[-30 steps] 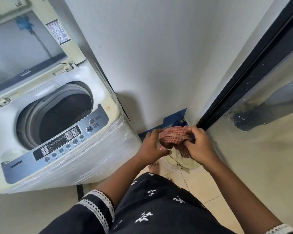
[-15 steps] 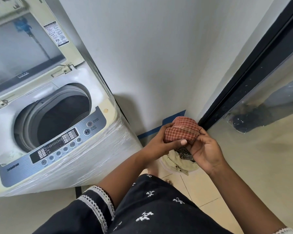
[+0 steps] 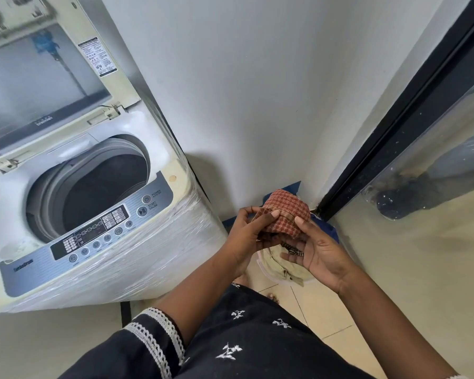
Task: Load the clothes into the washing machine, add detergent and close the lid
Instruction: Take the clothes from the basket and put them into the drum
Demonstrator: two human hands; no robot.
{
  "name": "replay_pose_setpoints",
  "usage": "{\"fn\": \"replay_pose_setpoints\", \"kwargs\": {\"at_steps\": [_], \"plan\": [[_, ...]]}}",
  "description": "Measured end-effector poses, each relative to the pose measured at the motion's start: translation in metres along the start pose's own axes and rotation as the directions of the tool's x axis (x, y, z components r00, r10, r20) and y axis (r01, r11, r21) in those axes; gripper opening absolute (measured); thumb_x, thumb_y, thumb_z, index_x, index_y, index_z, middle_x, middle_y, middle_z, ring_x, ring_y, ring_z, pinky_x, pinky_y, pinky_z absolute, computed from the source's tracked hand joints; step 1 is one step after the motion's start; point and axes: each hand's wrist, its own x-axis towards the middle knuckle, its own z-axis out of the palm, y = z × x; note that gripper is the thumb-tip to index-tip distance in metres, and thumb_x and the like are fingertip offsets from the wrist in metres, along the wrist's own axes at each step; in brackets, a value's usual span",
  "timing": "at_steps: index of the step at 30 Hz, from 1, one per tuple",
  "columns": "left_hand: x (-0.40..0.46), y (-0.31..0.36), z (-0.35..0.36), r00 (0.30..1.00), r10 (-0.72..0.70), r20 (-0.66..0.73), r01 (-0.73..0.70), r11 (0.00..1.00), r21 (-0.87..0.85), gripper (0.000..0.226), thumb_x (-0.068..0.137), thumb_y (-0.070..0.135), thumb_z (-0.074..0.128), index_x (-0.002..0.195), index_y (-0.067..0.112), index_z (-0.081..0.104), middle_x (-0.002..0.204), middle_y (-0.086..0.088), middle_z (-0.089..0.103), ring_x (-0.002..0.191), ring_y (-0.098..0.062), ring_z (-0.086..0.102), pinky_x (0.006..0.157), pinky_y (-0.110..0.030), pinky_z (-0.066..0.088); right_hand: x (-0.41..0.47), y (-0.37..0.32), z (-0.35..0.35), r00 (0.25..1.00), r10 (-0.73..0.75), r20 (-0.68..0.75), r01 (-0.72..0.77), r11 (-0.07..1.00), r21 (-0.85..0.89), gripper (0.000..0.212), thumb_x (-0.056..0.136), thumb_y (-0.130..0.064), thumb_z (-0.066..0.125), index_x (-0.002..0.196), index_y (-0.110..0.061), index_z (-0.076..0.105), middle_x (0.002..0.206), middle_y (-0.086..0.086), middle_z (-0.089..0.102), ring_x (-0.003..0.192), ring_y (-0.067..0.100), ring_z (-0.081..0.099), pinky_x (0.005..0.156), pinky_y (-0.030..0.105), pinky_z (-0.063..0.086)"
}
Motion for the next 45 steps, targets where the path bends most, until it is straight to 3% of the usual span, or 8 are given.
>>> {"fn": "replay_pose_setpoints", "kwargs": {"at_steps": [7,12,19,26,34,39,42,45], "plan": [[-0.002,0.005,-0.017,0.998,0.018,-0.068,-0.005,0.985,0.175,0.061,0.075,0.037,0.079,0.122,0.012,0.051,0.113,-0.008,0.068,0.108,-0.023,0.064,0.098,-0.039,0.054,0.007,0.003,0.006,1.000,0.024,-0.017,-0.024,1.000,-0.010,0.045,0.082,-0.020,0.064,0.126,-0.010,0.059,0.102,0.011,0.072,0.086,0.022,0.070,0.080,0.037,0.058],[-0.003,0.008,-0.034,0.995,0.035,-0.096,-0.026,0.995,0.097,0.055,0.078,0.031,0.080,0.121,0.011,0.052,0.116,-0.011,0.066,0.105,-0.024,0.066,0.080,-0.030,0.059,0.019,0.005,0.022,0.999,0.047,-0.017,-0.047,0.998,-0.032,0.037,0.085,-0.015,0.062,0.121,-0.009,0.060,0.099,0.011,0.072,0.084,0.021,0.070,0.076,0.034,0.058],[0.003,0.017,-0.081,0.984,0.090,-0.156,-0.082,0.995,0.058,0.051,0.078,0.024,0.082,0.120,0.014,0.055,0.115,-0.012,0.069,0.108,-0.027,0.067,0.096,-0.051,0.054,0.051,0.015,0.059,0.997,0.057,-0.049,-0.062,0.992,-0.113,0.025,0.096,-0.004,0.053,0.119,-0.007,0.061,0.101,0.012,0.071,0.088,0.023,0.067,0.088,0.039,0.052],[-0.004,0.057,-0.157,0.967,0.149,-0.207,-0.159,0.987,-0.032,0.038,0.085,0.009,0.073,0.119,0.007,0.056,0.112,-0.014,0.071,0.108,-0.032,0.067,0.096,-0.053,0.053,0.091,0.028,0.140,0.996,0.088,0.002,-0.085,0.975,-0.206,0.026,0.098,-0.001,0.048,0.122,-0.005,0.058,0.106,0.014,0.070,0.089,0.023,0.068,0.074,0.034,0.059],[-0.012,0.117,-0.263,0.927,0.234,-0.292,-0.259,0.965,-0.050,0.036,0.087,0.011,0.071,0.119,0.006,0.057,0.110,-0.018,0.070,0.089,-0.029,0.067,0.078,-0.045,0.052,0.141,0.052,0.259,0.989,0.104,0.108,-0.067,0.951,-0.302,0.022,0.099,-0.002,0.048,0.116,-0.007,0.060,0.108,0.011,0.070,0.095,0.024,0.067,0.092,0.042,0.054],[-0.008,0.140,-0.332,0.916,0.228,-0.329,-0.274,0.957,-0.099,0.034,0.085,0.015,0.074,0.116,0.006,0.061,0.107,-0.018,0.069,0.094,-0.026,0.067,0.096,-0.053,0.052,0.182,0.078,0.321,0.985,0.119,0.127,-0.061,0.920,-0.387,0.019,0.100,-0.001,0.048,0.112,-0.008,0.060,0.109,0.013,0.070,0.093,0.025,0.069,0.094,0.043,0.053],[-0.002,0.150,-0.369,0.919,0.186,-0.348,-0.247,0.958,-0.142,0.024,0.091,0.014,0.067,0.113,0.007,0.060,0.097,-0.012,0.070,0.089,-0.026,0.066,0.090,-0.054,0.054,0.210,0.095,0.354,0.985,0.137,0.104,-0.074,0.885,-0.459,0.019,0.100,-0.001,0.047,0.109,-0.013,0.059,0.108,0.012,0.069,0.094,0.026,0.068,0.081,0.035,0.058],[0.006,0.155,-0.398,0.924,0.115,-0.364,-0.178,0.973,-0.145,0.018,0.094,0.015,0.063,0.110,0.008,0.058,0.097,-0.010,0.069,0.087,-0.021,0.067,0.073,-0.036,0.059,0.236,0.112,0.377,0.986,0.155,0.066,-0.085,0.799,-0.596,0.023,0.102,-0.004,0.046,0.120,-0.017,0.052,0.120,0.014,0.063,0.105,0.033,0.066,0.077,0.035,0.059]]}}
